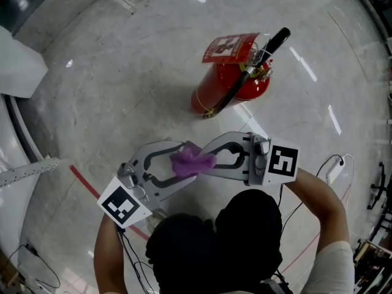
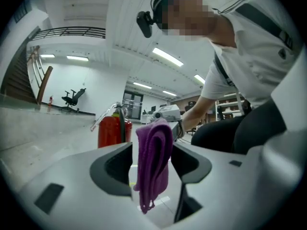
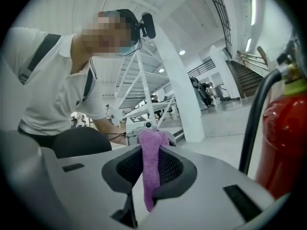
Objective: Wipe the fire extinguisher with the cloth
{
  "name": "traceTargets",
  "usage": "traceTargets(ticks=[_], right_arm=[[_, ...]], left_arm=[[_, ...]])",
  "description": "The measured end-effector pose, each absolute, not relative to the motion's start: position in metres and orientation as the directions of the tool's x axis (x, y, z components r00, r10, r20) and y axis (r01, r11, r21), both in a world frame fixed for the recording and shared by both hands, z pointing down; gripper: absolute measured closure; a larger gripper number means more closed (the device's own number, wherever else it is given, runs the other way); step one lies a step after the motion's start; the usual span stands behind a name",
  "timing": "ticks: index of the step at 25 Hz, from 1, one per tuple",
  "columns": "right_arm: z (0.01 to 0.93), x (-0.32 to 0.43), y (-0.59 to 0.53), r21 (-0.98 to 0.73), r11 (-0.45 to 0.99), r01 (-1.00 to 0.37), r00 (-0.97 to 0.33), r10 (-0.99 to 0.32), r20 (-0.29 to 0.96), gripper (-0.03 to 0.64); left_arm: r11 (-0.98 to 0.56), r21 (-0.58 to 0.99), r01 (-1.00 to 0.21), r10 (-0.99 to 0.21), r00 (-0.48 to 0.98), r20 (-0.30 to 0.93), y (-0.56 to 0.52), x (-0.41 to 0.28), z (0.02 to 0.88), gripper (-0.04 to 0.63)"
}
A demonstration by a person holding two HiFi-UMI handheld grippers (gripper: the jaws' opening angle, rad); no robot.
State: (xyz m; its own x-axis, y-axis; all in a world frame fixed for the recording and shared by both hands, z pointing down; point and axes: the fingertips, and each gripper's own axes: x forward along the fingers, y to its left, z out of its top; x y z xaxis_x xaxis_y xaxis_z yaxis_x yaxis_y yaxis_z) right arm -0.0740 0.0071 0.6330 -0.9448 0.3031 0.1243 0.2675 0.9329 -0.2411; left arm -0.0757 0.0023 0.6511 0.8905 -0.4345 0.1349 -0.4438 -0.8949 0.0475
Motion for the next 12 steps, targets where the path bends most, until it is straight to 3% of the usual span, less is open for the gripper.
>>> traceTargets(ticks=[6,9,12], right_arm=[[0.624,-0.072,0.022,-0.238,0.896,0.374,-0.901,0.412,0.135,0.557],[0.623,-0.07,0.022,-0.239,0.89,0.389,-0.893,0.428,0.142,0.557],[0.623,-0.067,0.022,-0.244,0.885,0.397,-0.888,0.437,0.141,0.557]], left_arm=[[-0.935,0.006,-0.355,-0.353,0.93,0.101,0.015,-0.067,0.636,0.363],[-0.95,0.01,-0.314,-0.311,0.944,0.113,0.021,-0.062,0.634,0.47],[-0.952,0.019,-0.306,-0.302,0.946,0.115,0.022,-0.06,0.635,0.502]])
